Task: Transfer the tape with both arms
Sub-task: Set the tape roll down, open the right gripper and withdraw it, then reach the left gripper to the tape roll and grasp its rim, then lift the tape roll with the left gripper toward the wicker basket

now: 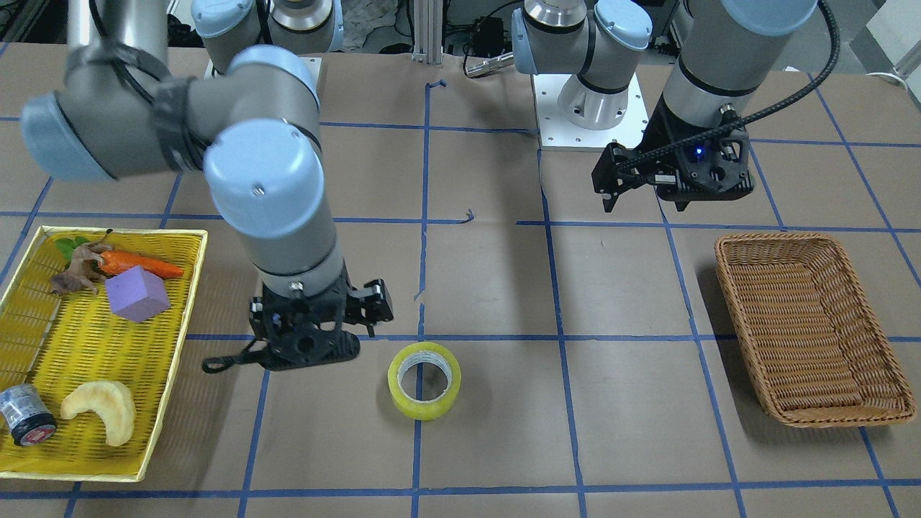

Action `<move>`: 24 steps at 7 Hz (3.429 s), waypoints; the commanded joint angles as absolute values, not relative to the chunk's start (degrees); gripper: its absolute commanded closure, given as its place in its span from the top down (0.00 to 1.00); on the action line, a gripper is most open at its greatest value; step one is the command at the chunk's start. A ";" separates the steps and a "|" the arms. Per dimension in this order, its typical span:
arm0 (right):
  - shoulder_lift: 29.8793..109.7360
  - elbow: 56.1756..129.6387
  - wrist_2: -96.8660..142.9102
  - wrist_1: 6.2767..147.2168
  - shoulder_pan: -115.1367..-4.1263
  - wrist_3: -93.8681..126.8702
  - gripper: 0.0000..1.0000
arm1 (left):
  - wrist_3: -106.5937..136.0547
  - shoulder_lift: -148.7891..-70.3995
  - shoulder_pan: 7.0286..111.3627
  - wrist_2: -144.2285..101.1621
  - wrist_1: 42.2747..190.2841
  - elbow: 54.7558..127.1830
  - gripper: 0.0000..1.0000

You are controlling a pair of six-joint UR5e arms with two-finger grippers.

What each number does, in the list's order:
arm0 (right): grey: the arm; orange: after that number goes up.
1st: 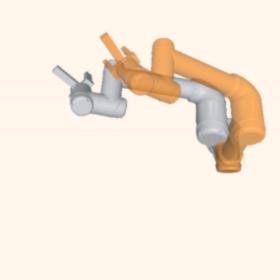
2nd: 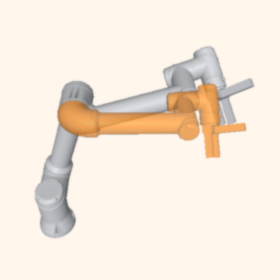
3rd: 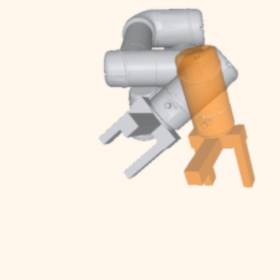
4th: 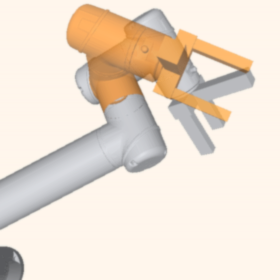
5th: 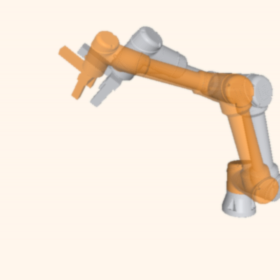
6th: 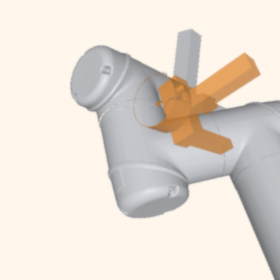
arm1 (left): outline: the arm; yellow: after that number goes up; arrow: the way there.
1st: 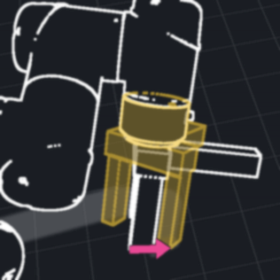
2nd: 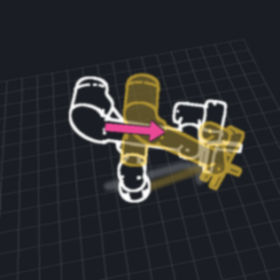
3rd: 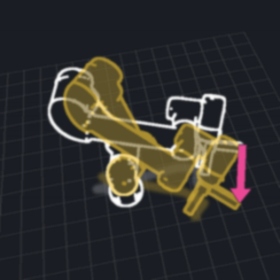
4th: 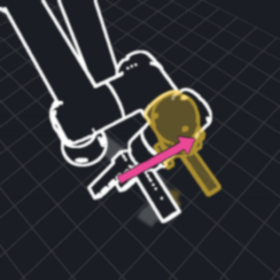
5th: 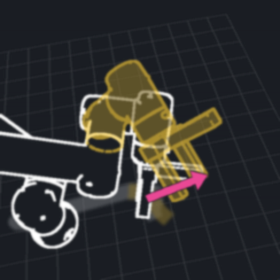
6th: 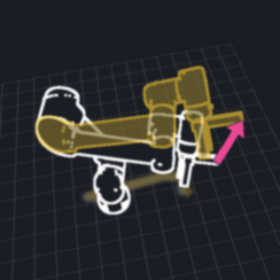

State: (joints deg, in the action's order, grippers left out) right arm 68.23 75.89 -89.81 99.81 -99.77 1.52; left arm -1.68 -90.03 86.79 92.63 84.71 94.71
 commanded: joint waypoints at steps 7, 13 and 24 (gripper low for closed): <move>90.09 87.71 -89.82 92.11 -92.64 -1.58 1.00 | 17.73 -108.78 96.49 82.71 47.60 94.57 1.00; 90.09 87.89 -90.00 92.20 -92.72 -1.58 1.00 | 19.43 -122.15 102.56 79.98 41.31 94.66 1.00; 90.09 87.98 -89.74 92.20 -92.72 -1.58 1.00 | 19.42 -118.85 102.40 81.03 53.20 89.33 0.00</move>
